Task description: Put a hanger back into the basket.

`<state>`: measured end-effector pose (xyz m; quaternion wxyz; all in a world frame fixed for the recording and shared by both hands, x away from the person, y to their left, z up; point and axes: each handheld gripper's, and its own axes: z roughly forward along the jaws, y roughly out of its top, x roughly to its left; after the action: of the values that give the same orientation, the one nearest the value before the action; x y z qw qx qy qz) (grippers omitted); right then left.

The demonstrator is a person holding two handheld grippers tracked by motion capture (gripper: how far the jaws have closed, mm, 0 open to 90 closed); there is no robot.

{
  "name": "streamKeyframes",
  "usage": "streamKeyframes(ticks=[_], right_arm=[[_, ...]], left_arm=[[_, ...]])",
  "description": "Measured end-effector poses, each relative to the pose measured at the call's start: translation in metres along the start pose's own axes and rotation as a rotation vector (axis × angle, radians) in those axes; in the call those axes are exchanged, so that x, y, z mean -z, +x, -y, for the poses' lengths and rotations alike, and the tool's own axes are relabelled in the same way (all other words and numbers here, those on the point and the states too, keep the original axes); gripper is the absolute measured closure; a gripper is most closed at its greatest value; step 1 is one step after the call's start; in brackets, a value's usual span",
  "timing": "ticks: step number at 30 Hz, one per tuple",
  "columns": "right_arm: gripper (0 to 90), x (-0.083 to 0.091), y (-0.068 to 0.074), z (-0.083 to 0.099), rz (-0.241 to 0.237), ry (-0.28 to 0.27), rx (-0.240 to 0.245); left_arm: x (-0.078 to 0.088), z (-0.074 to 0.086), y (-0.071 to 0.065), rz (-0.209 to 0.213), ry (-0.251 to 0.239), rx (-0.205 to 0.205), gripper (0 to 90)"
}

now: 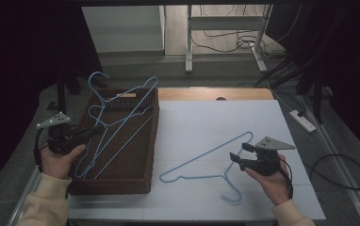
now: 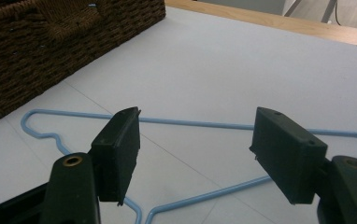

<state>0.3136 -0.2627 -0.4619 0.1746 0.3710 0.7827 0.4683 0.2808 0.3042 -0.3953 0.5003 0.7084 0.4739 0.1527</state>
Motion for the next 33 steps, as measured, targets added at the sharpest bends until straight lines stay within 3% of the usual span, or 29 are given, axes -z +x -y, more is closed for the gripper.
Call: streamKeyframes(ticks=[21,27,33], right_arm=[[33.0,-0.002,0.0,0.002,0.001,0.014,-0.003],[33.0,-0.003,-0.001,0.003,0.001,0.016,-0.004],[32.9,-0.003,0.0,0.003,0.002,0.017,0.0]], left_arm=[[-0.022,0.007,0.019,-0.03,0.076,-0.023,86.4],[-0.029,0.009,0.019,-0.022,0.11,-0.028,86.4],[-0.029,0.01,0.019,-0.011,0.113,-0.03,86.4]])
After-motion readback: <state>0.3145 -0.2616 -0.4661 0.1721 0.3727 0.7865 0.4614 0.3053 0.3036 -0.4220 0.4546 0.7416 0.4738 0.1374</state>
